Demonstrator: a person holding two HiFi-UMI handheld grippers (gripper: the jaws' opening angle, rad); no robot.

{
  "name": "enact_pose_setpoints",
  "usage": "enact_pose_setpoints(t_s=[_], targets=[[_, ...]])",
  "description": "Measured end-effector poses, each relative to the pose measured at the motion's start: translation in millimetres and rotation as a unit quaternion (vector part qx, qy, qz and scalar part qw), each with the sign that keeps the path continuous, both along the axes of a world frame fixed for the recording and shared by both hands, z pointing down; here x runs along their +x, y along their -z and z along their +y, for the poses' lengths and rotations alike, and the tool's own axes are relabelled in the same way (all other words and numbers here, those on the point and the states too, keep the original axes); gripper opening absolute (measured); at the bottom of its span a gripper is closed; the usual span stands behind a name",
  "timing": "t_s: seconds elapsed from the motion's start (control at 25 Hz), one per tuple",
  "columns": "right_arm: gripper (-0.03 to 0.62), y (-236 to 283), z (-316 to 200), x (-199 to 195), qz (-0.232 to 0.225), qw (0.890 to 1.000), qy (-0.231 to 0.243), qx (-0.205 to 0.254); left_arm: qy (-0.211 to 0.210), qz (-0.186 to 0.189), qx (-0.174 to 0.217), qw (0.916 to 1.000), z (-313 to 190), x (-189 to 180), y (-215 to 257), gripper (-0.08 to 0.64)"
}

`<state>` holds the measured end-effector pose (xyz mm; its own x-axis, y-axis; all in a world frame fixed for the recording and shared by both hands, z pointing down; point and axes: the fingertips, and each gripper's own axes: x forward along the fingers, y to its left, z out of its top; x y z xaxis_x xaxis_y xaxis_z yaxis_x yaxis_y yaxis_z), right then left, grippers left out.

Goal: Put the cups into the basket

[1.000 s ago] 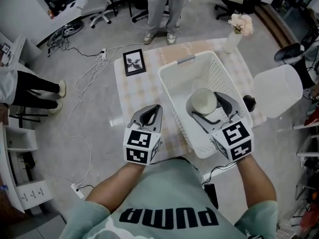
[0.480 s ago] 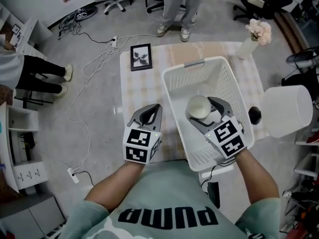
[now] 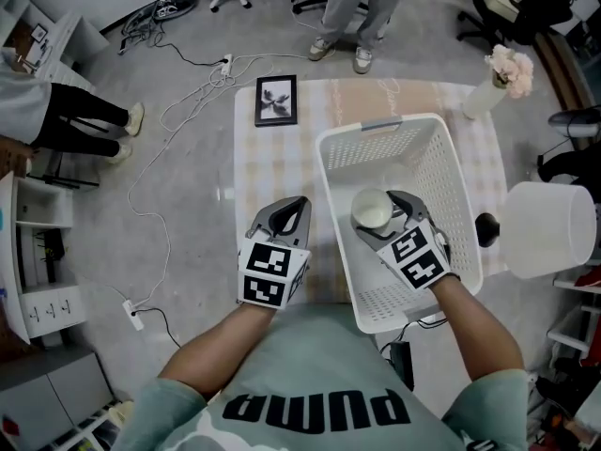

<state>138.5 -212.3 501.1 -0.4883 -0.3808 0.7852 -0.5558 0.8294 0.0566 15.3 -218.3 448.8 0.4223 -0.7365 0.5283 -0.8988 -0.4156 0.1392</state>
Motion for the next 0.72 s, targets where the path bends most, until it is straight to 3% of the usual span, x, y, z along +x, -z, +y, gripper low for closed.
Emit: enact_pose_setpoints(t_s=[0.2, 0.72], targets=[[0.371, -24.0, -0.5, 2.7, 0.019, 0.999, -0.010, -0.029, -0.004, -0.001, -0.006, 1.0000, -1.3, 1.7, -5.4, 0.002], [0.371, -51.2, 3.6, 13.5, 0.081, 0.996, -0.015, -0.040, -0.023, 0.003, -0.008, 0.9997, 0.9, 4.0, -12.9, 0.002]])
